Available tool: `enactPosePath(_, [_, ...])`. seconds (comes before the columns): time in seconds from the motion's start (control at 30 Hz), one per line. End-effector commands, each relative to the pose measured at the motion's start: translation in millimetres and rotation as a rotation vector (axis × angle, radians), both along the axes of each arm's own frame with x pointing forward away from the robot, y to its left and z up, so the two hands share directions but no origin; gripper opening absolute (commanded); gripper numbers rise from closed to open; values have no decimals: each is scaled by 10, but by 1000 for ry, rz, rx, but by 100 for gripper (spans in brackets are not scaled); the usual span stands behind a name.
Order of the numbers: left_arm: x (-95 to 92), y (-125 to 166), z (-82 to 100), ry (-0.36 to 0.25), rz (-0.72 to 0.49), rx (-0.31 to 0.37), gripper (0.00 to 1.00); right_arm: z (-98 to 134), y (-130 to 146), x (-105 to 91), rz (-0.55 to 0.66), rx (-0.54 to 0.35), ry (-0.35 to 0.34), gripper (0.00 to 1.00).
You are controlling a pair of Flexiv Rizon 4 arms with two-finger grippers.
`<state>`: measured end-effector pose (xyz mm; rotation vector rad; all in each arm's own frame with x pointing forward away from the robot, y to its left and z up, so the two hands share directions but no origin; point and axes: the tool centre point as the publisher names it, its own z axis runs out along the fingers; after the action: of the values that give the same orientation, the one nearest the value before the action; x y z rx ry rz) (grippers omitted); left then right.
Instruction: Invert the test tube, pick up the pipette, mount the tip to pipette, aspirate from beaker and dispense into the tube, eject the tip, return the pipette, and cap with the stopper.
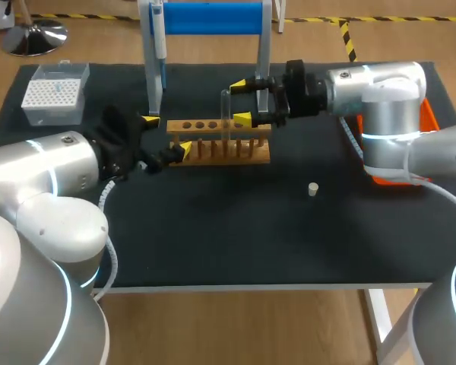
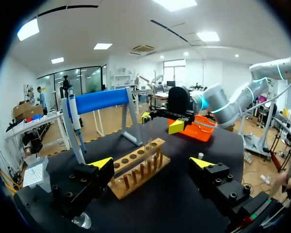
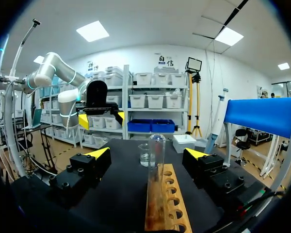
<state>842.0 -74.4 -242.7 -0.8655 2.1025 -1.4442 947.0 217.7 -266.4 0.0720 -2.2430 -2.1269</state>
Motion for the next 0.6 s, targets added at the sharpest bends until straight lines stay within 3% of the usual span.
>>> enactPosePath(0.03, [-7,17,-3,0,-4,-3,100,-77,97,37,1,7,-1,100])
enactPosePath(0.27, [-7,17,-3,0,-4,-3,100,-106,186,67,-5,16,8,100])
enactPosePath(0.5, [-7,17,-3,0,-4,-3,100,-127,246,82,-4,23,16,92])
enactPosePath(0.6, [-7,17,-3,0,-4,-3,100,-133,262,88,-5,26,19,83])
